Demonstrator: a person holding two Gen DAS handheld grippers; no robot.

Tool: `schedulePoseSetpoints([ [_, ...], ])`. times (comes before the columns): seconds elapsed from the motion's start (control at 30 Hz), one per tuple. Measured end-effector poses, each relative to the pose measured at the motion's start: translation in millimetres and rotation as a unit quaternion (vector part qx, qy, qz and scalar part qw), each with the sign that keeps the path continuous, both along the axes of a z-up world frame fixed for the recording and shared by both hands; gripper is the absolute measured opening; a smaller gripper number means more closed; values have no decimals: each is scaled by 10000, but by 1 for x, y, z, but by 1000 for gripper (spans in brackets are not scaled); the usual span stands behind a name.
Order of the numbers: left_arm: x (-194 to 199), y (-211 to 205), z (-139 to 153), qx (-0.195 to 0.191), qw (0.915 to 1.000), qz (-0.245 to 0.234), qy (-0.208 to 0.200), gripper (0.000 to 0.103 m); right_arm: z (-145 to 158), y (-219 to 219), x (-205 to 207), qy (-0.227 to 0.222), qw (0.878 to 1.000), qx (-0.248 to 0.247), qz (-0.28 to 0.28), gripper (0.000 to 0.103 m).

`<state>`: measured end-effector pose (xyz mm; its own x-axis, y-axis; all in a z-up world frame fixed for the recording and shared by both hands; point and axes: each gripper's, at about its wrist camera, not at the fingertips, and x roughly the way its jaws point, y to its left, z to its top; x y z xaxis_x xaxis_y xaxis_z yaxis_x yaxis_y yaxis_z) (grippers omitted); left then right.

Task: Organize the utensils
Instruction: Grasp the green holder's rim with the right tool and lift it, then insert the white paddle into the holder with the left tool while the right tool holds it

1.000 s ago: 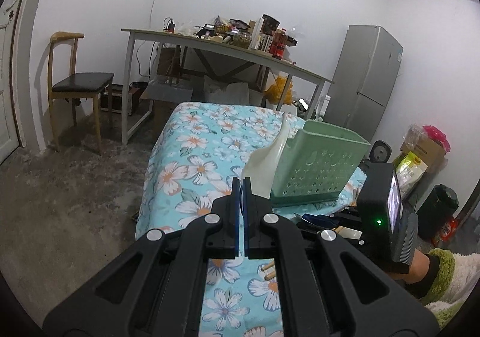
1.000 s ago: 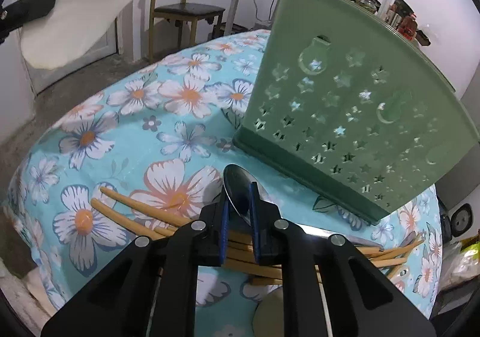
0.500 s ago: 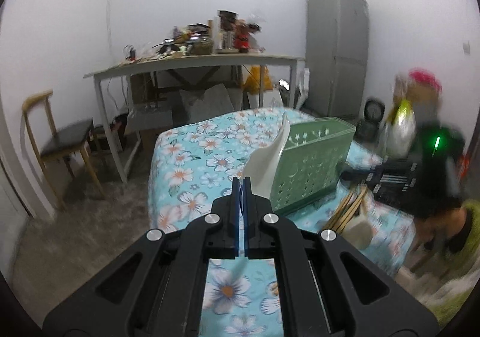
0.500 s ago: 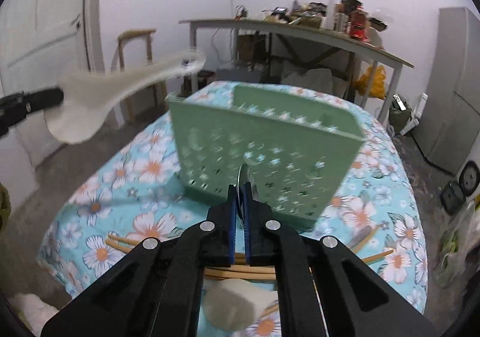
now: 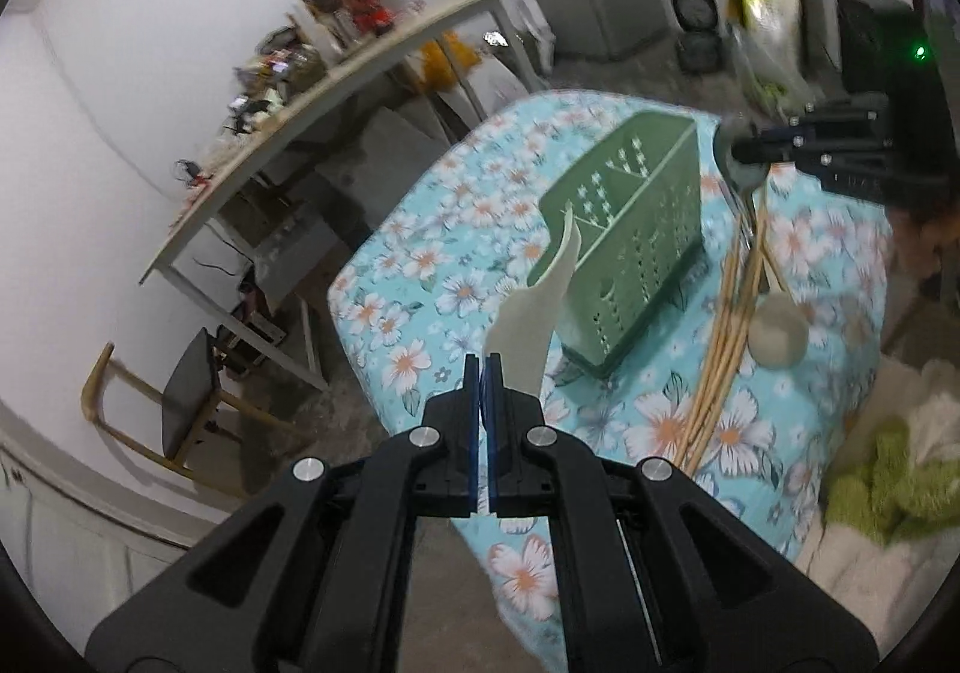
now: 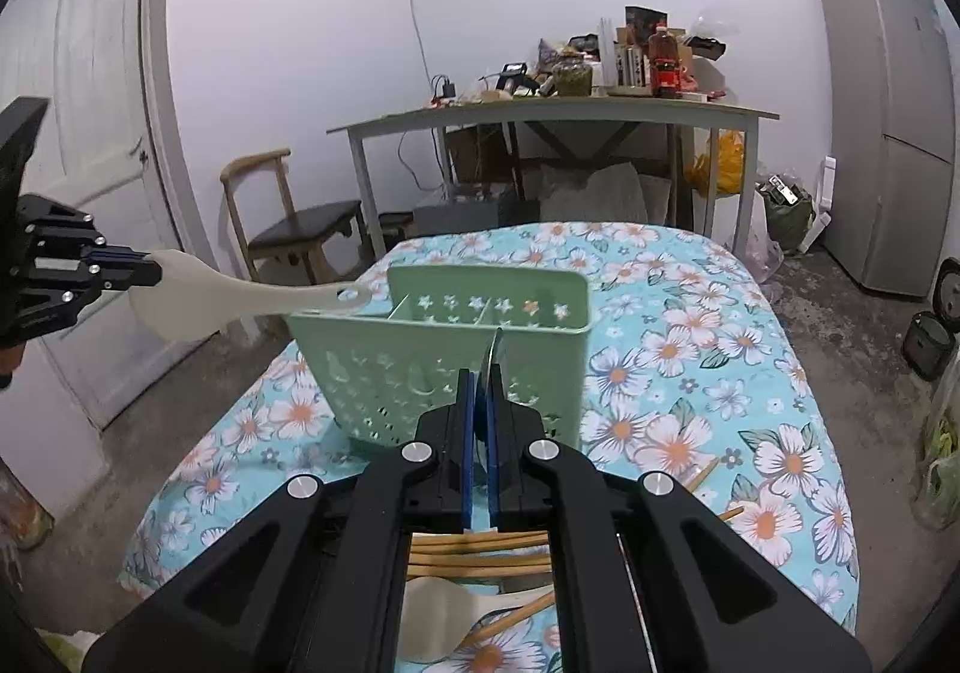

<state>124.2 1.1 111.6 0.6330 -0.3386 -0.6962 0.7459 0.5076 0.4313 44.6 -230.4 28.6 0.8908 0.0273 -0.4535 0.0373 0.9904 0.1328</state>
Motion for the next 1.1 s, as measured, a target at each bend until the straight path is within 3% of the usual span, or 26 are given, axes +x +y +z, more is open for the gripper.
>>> schedulePoseSetpoints([
  [0.17,21,-23,0,937,9950,-205,282,1,-2,-9,-2,-80,9999,139,9,4],
  [0.23,28,-33,-1,1401,9891,-281,348,1,-2,-11,-2,-100,9998,184,4,4],
  [0.5,37,-60,5,2428,9676,-586,372,1,-8,-24,0,-168,9993,318,-49,4],
  [0.73,44,-71,5,2836,9556,-622,500,1,-10,-34,-2,-263,9987,424,-54,4],
  [0.87,45,-71,8,3165,9457,-567,468,1,-11,-39,-1,-323,9984,460,-45,4],
  [1.1,52,-77,8,3468,9362,-437,360,1,-13,-43,-1,-416,9976,557,4,4],
])
